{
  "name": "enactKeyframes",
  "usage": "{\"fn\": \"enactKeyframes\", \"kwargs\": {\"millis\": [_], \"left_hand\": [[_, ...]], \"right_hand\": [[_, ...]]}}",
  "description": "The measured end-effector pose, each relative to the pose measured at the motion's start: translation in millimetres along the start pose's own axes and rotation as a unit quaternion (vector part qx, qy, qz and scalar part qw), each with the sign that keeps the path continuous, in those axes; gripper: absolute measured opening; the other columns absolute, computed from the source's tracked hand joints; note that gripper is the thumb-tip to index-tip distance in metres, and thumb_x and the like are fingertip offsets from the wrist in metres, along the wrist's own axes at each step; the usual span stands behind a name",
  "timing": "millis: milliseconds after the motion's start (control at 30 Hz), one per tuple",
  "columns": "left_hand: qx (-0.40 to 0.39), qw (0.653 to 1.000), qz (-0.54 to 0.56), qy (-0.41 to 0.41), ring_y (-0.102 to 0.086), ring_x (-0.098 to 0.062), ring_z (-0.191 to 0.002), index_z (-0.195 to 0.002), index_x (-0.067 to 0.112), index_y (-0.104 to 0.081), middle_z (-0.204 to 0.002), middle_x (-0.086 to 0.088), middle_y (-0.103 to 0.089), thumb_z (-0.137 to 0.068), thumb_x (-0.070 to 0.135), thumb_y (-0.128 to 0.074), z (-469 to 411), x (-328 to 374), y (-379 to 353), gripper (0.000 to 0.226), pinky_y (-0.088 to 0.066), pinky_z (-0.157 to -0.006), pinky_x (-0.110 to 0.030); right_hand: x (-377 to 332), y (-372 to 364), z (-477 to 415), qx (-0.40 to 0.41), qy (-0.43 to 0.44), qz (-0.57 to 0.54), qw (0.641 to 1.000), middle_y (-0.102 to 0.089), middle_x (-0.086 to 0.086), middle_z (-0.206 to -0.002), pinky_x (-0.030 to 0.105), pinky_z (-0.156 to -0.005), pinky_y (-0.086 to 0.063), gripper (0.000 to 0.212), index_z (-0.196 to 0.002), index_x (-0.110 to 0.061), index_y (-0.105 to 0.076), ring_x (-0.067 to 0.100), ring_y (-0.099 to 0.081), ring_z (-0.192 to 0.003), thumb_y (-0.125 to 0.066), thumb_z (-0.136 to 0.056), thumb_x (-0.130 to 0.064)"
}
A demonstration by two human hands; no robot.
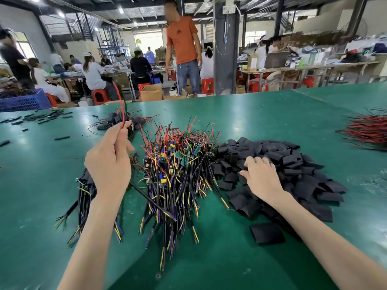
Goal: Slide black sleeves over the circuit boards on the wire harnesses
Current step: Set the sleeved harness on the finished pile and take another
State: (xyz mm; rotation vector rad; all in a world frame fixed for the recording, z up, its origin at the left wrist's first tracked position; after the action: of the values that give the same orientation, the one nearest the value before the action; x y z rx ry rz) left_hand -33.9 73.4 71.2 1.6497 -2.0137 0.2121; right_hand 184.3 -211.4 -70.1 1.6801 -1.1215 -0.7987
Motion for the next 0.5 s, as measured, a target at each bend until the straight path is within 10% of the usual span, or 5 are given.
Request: {"fn": "enactKeyframes", "kwargs": {"millis": [167,333,500], "left_hand": [[-0.154,0.976,-0.077,-0.137,-0.059,-0.023,-0.071,-0.121,0.007,-0.064,-0.089,-0.010,-0.066,-0.068,-0.026,-0.049,23,32,-42,0.064,-0.053,-0.068,-0.037],[-0.267,0.923,-0.138,-0.239,-0.062,-0.028,-0.079,-0.112,0.008,-0.069,-0.088,-0.007,-0.067,-0.067,-0.019,-0.067,64,55,-82,0.053,-0.049,-0.074,-0.035],[-0.271,0.910,-0.147,-0.278,-0.063,-0.025,-0.078,-0.109,0.014,-0.070,-0.087,-0.002,-0.066,-0.069,-0.013,-0.070,77,59,-85,0.048,-0.034,-0.075,-0.027]], "right_hand": [[0,6,-1,0.002,-0.002,-0.050,0.999,-0.056,0.007,-0.107,0.034,-0.086,-0.038,0.020,-0.104,-0.012,-0.046,0.026,-0.049,-0.104,-0.049,-0.096,-0.030],[-5,17,2,0.018,0.009,-0.037,0.999,-0.045,0.010,-0.122,0.032,-0.091,-0.038,0.033,-0.127,-0.010,-0.038,0.026,-0.044,-0.110,-0.044,-0.098,-0.024],[-36,49,19,0.033,0.116,-0.278,0.953,-0.040,0.013,-0.126,0.023,-0.089,-0.034,0.044,-0.136,-0.004,-0.037,0.029,-0.050,-0.102,-0.049,-0.094,-0.004]]}}
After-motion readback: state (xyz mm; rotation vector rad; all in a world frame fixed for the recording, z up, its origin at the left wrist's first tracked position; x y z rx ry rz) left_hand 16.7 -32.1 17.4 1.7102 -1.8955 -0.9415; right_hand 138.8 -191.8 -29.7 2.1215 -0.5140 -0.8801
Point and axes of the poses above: each hand's wrist, its own z-axis away from the middle knuckle, its own y-axis out of the back of the hand, x = y × z, the point moved 10 cm from there along -z, towards the middle knuckle
